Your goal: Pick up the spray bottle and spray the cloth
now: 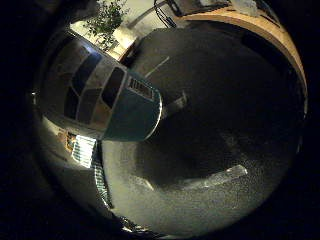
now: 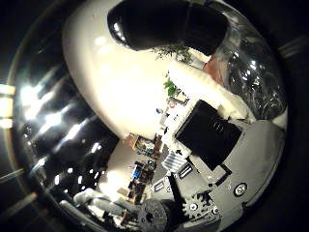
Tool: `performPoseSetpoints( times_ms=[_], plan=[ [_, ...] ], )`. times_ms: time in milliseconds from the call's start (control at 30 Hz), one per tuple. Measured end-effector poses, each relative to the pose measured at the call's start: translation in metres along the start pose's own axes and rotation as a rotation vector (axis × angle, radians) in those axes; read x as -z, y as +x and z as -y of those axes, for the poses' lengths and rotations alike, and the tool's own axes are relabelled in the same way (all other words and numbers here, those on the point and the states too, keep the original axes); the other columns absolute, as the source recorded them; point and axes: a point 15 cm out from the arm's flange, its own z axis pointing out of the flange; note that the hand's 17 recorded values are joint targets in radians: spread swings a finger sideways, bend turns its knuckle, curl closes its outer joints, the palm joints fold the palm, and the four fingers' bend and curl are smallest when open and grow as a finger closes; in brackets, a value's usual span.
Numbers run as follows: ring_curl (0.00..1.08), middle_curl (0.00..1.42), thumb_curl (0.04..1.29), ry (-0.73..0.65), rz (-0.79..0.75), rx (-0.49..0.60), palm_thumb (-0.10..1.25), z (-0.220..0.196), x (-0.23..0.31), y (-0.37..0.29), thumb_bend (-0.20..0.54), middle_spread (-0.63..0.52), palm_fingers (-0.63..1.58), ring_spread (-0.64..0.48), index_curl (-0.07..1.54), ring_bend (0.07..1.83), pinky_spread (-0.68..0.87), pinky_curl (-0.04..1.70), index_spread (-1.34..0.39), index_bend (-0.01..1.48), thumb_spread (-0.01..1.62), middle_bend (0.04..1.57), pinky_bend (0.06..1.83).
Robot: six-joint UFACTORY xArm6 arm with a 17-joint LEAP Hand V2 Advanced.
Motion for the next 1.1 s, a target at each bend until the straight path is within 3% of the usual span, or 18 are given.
performPoseSetpoints(
  times_ms=[300,533,833,1100],
  plan=[
    [0.56,0.74,0.55,-0.002,0.024,0.001,0.95,-0.012,0.001,-0.006,-0.017,-0.2,1.21,-0.2,0.83,1.26,-0.3,0.58,-0.42,0.73,0.91,1.11,1.26],
    [0.62,0.77,0.63,0.006,0.041,0.019,1.01,-0.008,0.007,-0.018,-0.012,-0.15,1.15,-0.19,0.91,1.35,-0.22,0.7,-0.33,0.95,0.91,1.26,1.32],
    [0.66,0.76,0.7,-0.015,0.111,0.063,1.04,-0.003,0.011,-0.06,-0.014,-0.13,1.12,-0.2,0.89,1.39,-0.18,0.86,-0.26,1.06,0.89,1.34,1.29],
    [0.69,0.74,0.78,-0.102,0.051,0.134,1.04,-0.002,0.023,-0.099,-0.017,-0.11,1.11,-0.2,0.86,1.4,-0.17,1.02,-0.24,1.12,0.79,1.37,1.22]
  ],
)
